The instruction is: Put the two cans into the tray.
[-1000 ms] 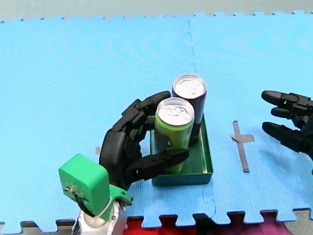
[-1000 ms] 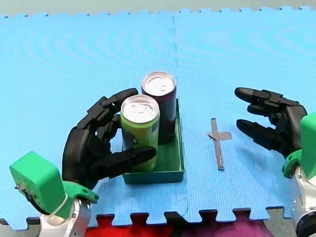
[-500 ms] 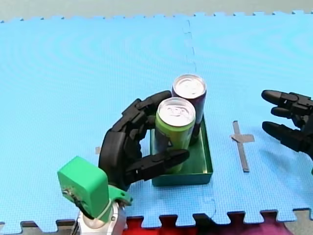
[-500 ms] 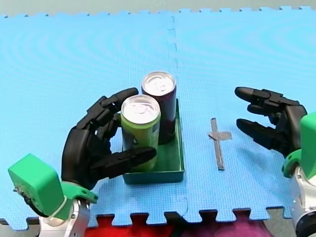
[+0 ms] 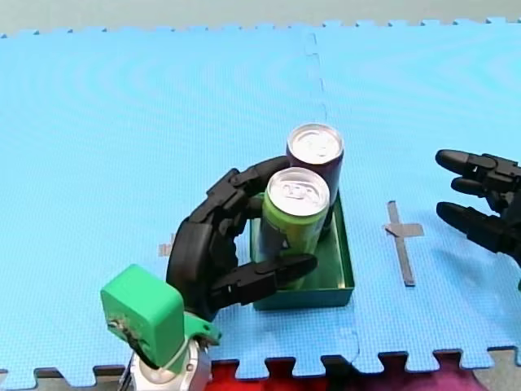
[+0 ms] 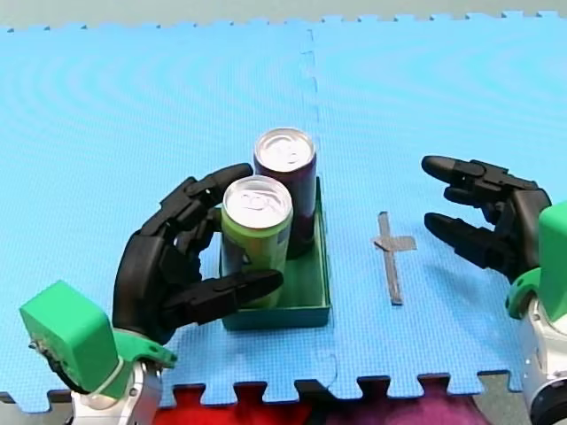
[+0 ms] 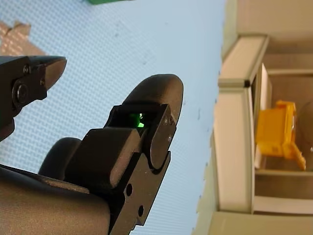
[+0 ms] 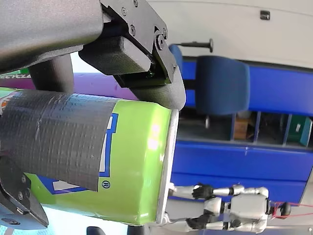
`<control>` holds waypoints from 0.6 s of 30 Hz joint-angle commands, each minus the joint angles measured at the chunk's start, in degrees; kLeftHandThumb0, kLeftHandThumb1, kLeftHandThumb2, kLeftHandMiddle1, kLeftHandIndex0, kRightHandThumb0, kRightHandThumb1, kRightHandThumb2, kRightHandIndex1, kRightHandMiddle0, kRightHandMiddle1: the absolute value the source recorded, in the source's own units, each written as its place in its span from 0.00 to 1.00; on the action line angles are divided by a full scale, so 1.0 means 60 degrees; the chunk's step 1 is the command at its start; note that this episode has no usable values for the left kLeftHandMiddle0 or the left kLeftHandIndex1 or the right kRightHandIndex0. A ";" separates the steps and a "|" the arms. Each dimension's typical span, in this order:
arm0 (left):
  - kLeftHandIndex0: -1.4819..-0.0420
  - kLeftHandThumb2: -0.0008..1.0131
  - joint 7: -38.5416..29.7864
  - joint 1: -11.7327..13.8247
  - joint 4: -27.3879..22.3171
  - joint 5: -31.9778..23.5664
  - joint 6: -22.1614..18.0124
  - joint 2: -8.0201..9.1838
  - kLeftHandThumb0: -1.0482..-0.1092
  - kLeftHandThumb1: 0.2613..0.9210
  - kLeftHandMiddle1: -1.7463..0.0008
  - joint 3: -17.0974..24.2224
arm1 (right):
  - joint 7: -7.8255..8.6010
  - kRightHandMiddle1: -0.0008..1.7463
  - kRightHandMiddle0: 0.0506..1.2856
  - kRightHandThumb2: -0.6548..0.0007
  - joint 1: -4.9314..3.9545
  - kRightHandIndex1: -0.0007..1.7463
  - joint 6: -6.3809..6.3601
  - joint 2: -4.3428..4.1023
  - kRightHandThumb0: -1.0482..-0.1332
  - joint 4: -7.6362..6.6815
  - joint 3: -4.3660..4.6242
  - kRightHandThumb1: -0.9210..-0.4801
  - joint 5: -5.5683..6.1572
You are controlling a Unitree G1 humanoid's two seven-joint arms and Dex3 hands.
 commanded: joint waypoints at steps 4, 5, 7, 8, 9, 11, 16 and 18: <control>0.66 0.00 0.0010 -0.0068 0.0044 0.0014 -0.0142 -0.0055 0.85 0.84 0.00 0.0015 | -0.0026 0.00 0.83 1.00 0.0009 0.80 -0.0035 -0.0025 0.48 -0.0029 -0.0016 0.18 0.0019; 0.66 0.00 0.0011 -0.0072 0.0055 0.0015 -0.0148 -0.0055 0.85 0.84 0.00 0.0016 | -0.0027 0.00 0.83 1.00 0.0011 0.80 -0.0036 -0.0026 0.48 -0.0032 -0.0016 0.18 0.0020; 0.66 0.00 0.0014 -0.0077 0.0065 0.0019 -0.0154 -0.0055 0.85 0.84 0.00 0.0015 | -0.0027 0.00 0.83 1.00 0.0014 0.80 -0.0032 -0.0032 0.48 -0.0048 -0.0017 0.18 0.0021; 0.66 0.00 0.0015 -0.0076 0.0066 0.0020 -0.0154 -0.0055 0.85 0.84 0.00 0.0015 | -0.0026 0.00 0.83 1.00 0.0016 0.80 -0.0029 -0.0036 0.48 -0.0055 -0.0016 0.18 0.0022; 0.66 0.00 0.0015 -0.0071 0.0063 0.0019 -0.0151 -0.0054 0.85 0.84 0.00 0.0015 | -0.0027 0.00 0.83 1.00 0.0017 0.80 -0.0023 -0.0040 0.48 -0.0063 -0.0015 0.18 0.0020; 0.66 0.00 0.0007 -0.0063 0.0058 0.0004 -0.0144 -0.0053 0.85 0.84 0.00 0.0018 | -0.0029 0.00 0.83 1.00 0.0019 0.80 -0.0016 -0.0042 0.48 -0.0074 -0.0011 0.19 0.0016; 0.66 0.00 -0.0015 -0.0030 0.0026 -0.0030 -0.0152 -0.0072 0.85 0.84 0.00 0.0015 | -0.0038 0.00 0.83 1.00 0.0032 0.80 -0.0005 -0.0049 0.48 -0.0105 -0.0010 0.19 0.0014; 0.66 0.00 -0.0022 -0.0016 0.0012 -0.0043 -0.0152 -0.0074 0.85 0.84 0.00 0.0015 | -0.0045 0.00 0.83 1.00 0.0037 0.80 -0.0002 -0.0044 0.48 -0.0120 -0.0005 0.19 0.0012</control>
